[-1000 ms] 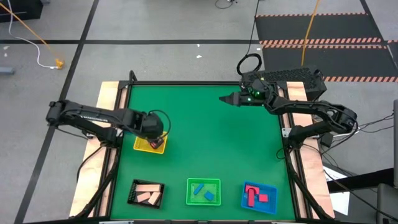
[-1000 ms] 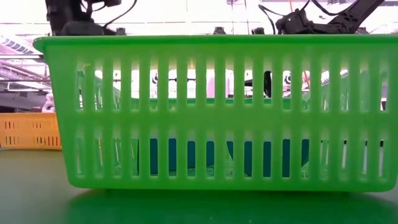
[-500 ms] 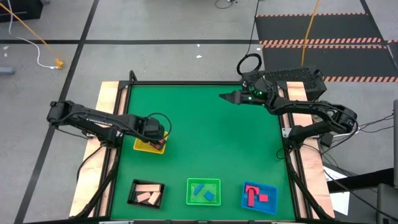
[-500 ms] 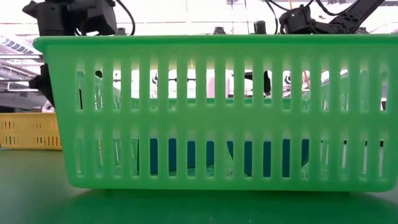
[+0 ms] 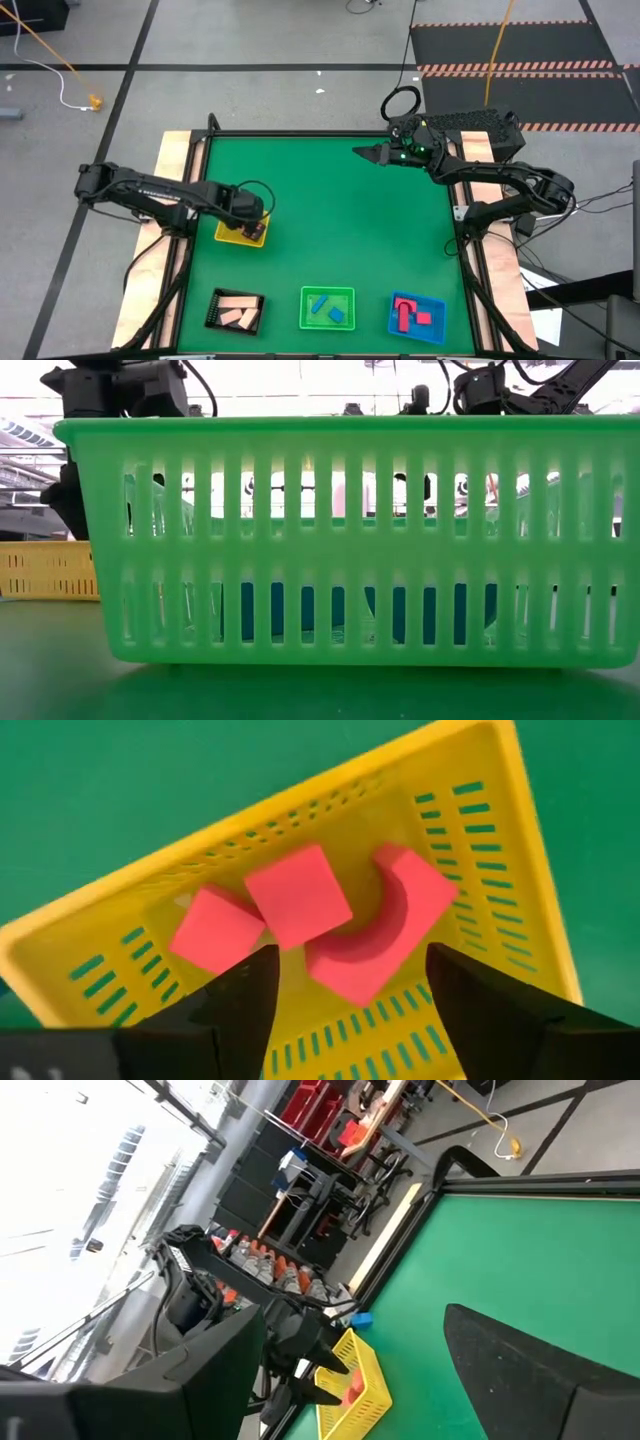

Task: Sort & place blocks by color
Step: Put the blue triangle block into the green bin

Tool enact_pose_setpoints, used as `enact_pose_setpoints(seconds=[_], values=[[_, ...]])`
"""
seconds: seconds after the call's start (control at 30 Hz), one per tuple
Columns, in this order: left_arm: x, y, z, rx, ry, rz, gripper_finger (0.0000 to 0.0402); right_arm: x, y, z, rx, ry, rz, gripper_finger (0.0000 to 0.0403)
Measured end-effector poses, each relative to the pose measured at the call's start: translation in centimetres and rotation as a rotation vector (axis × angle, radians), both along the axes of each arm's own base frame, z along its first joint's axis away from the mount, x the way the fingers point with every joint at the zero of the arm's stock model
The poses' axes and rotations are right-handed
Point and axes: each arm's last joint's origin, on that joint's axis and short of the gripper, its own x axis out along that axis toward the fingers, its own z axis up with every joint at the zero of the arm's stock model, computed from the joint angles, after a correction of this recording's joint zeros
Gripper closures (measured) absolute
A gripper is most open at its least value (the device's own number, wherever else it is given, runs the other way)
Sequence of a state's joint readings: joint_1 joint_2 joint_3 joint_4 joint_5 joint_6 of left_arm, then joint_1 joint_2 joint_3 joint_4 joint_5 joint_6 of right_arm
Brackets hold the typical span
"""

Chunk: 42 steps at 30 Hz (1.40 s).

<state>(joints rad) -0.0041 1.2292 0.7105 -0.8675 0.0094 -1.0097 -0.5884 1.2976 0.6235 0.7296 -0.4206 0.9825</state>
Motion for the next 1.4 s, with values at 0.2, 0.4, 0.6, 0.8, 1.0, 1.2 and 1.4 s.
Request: enact_pose_setpoints(seconds=[0.2,0.4,0.6,0.8,1.0,1.2,1.4], values=[[-0.2,1.2,0.0,-0.024,0.011,-0.066,0.0181,0.0,0.0,0.0,0.000,0.000,0.000,0.0101],[-0.1,2.7,0.5,-0.087,-0.027,-0.109,0.0205,0.0,0.0,0.0,0.000,0.000,-0.004,0.0101],[1.2,4.3,3.7,-0.046,-0.137,-0.165,0.0216,0.0,0.0,0.0,0.000,0.001,-0.005,0.0101],[-0.1,5.4,6.6,0.059,0.028,-0.211,0.0216,0.0,0.0,0.0,0.000,0.001,-0.005,0.0101],[-2.8,6.4,6.8,0.018,0.271,-0.041,0.0216,0.0,0.0,0.0,-0.003,0.002,-0.005,0.0101],[-4.5,7.0,4.6,-0.003,0.413,0.049,0.0215,0.0,0.0,0.0,-0.021,0.005,-0.004,0.0101],[-6.1,6.9,2.2,-0.076,0.512,0.040,0.0215,0.0,0.0,0.0,-0.025,0.006,-0.004,0.0101]])
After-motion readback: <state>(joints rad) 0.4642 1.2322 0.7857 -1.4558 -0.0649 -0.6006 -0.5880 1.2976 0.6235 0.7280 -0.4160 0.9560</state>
